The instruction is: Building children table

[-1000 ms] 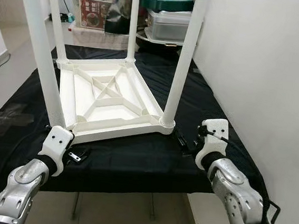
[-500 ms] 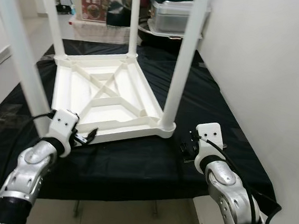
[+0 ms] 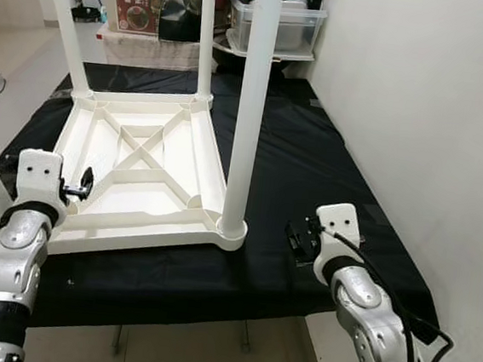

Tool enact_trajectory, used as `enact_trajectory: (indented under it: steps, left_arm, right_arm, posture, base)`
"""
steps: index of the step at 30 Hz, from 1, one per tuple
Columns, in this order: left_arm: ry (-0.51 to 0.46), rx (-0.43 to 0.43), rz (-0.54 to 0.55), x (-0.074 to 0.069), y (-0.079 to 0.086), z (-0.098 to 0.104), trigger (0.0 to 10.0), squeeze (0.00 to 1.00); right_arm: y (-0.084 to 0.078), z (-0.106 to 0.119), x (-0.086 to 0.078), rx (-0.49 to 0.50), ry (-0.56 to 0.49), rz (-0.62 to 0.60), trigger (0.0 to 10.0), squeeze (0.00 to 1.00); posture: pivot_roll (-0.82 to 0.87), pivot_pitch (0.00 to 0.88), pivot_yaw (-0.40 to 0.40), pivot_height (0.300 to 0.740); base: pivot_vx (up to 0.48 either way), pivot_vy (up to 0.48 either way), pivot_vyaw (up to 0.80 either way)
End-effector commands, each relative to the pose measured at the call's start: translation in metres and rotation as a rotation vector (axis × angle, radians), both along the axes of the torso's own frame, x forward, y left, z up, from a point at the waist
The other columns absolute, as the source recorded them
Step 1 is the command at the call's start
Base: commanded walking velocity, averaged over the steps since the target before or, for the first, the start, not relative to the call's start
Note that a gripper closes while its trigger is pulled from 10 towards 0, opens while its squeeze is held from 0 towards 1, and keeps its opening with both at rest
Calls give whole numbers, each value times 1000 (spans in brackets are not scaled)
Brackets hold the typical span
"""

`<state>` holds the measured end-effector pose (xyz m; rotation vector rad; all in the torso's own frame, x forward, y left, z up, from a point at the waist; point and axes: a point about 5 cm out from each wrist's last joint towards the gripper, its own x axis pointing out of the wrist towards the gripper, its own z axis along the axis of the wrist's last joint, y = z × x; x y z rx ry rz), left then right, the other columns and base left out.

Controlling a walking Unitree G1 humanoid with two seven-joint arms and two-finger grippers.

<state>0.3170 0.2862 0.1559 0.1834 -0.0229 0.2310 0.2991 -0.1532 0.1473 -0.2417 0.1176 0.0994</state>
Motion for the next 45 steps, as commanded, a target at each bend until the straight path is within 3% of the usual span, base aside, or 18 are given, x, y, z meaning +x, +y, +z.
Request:
enact_trajectory:
  steps: [1,3,4,8,12,20,21,22,25,28,35,40,45]
  left_arm:
    - [25,-15,-16,-3,-4,-10,10000,0]
    - [21,-25,-97,0,-20,-11,10000,0]
    - [21,-25,-97,0,-20,-11,10000,0]
    - [-7,-6,-344,-2,-66,-12,10000,0]
    - [-18,1,-435,-9,-89,-14,10000,0]
    - [-23,-37,-443,-20,-101,-19,10000,0]
    - [-17,-36,-432,-30,-106,-26,10000,0]
    - [-17,-36,-432,-30,-106,-26,10000,0]
    - [0,-39,-435,-37,-111,-32,10000,0]
    - [9,-43,-441,-40,-114,-34,10000,0]
    - [21,-43,-438,-41,-114,-36,10000,0]
    - [27,-42,-431,-41,-118,-37,10000,0]
    - [40,-44,-441,-43,-121,-41,10000,0]
  right_arm:
    - [0,-1,1,-24,-8,7,10000,0]
    - [-2,4,2,-9,-36,15,10000,0]
    - [-2,4,2,-9,-36,15,10000,0]
    - [-16,11,1,31,-104,-22,10000,0]
    - [-18,10,-4,85,-107,-19,10000,0]
    - [-1,16,-11,154,-133,48,10000,0]
    - [10,41,-11,257,-209,122,10000,0]
    - [10,41,-11,257,-209,122,10000,0]
    - [14,70,-10,310,-297,207,10000,0]
    - [15,91,-11,293,-351,306,10000,0]
    - [17,116,-8,250,-397,394,10000,0]
    - [24,139,13,227,-386,373,10000,0]
    - [33,160,22,270,-401,398,10000,0]
  posture:
    - [107,0,-66,740]
    - [102,0,-59,740]
    - [102,0,-59,740]
    - [99,0,-58,740]
    - [94,0,-52,740]
    - [102,0,-59,740]
    - [108,0,-64,740]
    - [108,0,-64,740]
    - [110,0,-66,740]
    - [112,0,-69,740]
    - [104,0,-70,740]
    - [106,0,-74,740]
    - [94,0,-70,740]
  base:
    - [0,0,0]
    - [0,0,0]
    - [0,0,0]
    - [0,0,0]
    - [0,0,0]
    - [0,0,0]
    - [0,0,0]
    - [0,0,0]
    - [0,0,0]
    - [0,0,0]
    - [0,0,0]
    - [0,0,0]
    - [0,0,0]
